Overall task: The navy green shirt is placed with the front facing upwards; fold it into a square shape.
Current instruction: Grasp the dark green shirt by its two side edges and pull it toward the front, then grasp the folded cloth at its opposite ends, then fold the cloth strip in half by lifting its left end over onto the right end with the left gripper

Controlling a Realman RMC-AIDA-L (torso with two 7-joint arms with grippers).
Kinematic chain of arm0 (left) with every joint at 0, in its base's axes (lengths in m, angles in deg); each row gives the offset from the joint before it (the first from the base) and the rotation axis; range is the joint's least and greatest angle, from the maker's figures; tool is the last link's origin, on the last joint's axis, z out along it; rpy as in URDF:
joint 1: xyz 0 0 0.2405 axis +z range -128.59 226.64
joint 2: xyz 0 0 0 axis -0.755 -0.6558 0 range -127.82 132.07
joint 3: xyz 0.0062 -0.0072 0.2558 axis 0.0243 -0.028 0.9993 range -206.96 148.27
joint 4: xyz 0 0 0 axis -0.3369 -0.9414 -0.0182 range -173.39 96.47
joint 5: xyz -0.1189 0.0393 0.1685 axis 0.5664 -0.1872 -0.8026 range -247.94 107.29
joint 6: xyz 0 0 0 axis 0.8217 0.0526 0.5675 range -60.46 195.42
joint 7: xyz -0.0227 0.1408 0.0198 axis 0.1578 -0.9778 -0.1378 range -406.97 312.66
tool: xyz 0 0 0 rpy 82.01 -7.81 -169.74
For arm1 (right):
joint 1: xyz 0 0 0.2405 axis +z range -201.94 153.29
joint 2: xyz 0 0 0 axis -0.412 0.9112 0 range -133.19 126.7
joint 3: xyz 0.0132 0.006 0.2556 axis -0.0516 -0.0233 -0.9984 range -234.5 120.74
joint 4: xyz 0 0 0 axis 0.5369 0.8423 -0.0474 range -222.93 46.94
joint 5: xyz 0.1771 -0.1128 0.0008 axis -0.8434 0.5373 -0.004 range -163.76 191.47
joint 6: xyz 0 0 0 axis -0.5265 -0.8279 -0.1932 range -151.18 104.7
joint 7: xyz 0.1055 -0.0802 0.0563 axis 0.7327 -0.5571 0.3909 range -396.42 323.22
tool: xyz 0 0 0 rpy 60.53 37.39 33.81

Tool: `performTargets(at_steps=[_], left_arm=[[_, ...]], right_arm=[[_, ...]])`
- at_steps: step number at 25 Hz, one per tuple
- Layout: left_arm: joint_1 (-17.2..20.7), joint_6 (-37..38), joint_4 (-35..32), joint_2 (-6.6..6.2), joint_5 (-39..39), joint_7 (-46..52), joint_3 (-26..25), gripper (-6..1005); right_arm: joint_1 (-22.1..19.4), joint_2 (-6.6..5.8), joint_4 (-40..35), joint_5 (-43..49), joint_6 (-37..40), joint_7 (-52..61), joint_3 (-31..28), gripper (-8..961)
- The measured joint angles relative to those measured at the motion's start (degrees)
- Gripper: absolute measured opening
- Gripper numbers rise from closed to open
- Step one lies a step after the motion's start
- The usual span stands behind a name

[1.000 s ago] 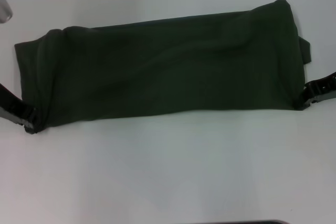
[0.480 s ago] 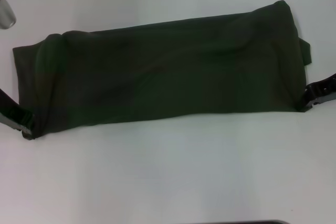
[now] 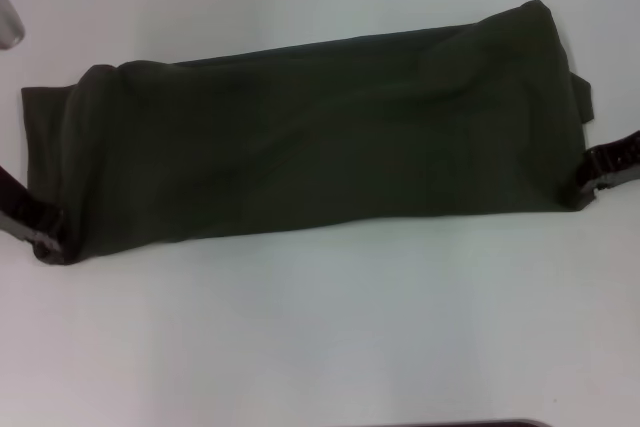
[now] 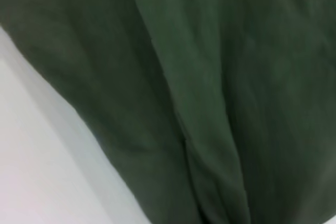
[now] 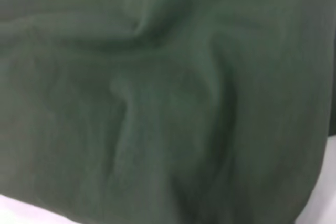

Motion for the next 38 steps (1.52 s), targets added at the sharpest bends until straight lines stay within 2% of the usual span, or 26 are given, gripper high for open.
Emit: performTargets(at_steps=[6,9,14,17,20,24,26,29,34,38], left_arm=[[0.00,0.64,-3.45,-0.11,0.00,0.83,0.15,113],[-0.66,1.07,-4.06,-0.56,0.00,1.19,0.24,222],[-1.11,2.44,-7.07,-1.88,0.00,2.27,0.42,426],[-1.08,2.68,-10.21,-2.30,0.00,2.19,-1.39,568],[-1.01,2.68,-12.07,-2.36,0.12,1.56,-3.62,659],[-1.83,2.80,-12.01,-1.77,1.09,-1.19,-9.31,657],[-1.92,3.54,-11.80,-0.74,3.00,-4.55,-15.58,655],[-0.10,4.23,-10.10,0.10,7.65,-10.12,-23.84,654],[5.62,4.68,-2.26,-0.58,21.47,-22.53,-33.09,651],[8.42,2.17,2.29,-1.64,26.85,-26.09,-34.84,648]], right_arm=[[0.11,-0.62,-0.44,-1.19,0.46,-0.07,-0.50,225],[0.13,-0.98,-2.47,-1.27,1.71,0.67,-0.75,294],[-0.58,-1.40,-10.39,-0.13,5.15,2.41,-1.05,407],[-1.04,-1.82,-13.40,-1.24,6.54,2.35,-3.21,472],[-1.27,-1.97,-13.08,-6.01,8.58,0.38,-3.90,534],[-1.76,-1.31,-12.37,-13.92,9.49,-2.39,-4.54,535],[-2.71,-0.73,-11.44,-19.23,9.57,-4.87,-5.63,535],[-5.74,0.59,-9.12,-28.25,9.33,-12.84,-7.62,527],[-10.72,2.37,-5.42,-37.15,8.76,-28.19,-9.05,520],[-12.87,2.98,-5.18,-38.02,6.63,-32.94,-10.23,520]])
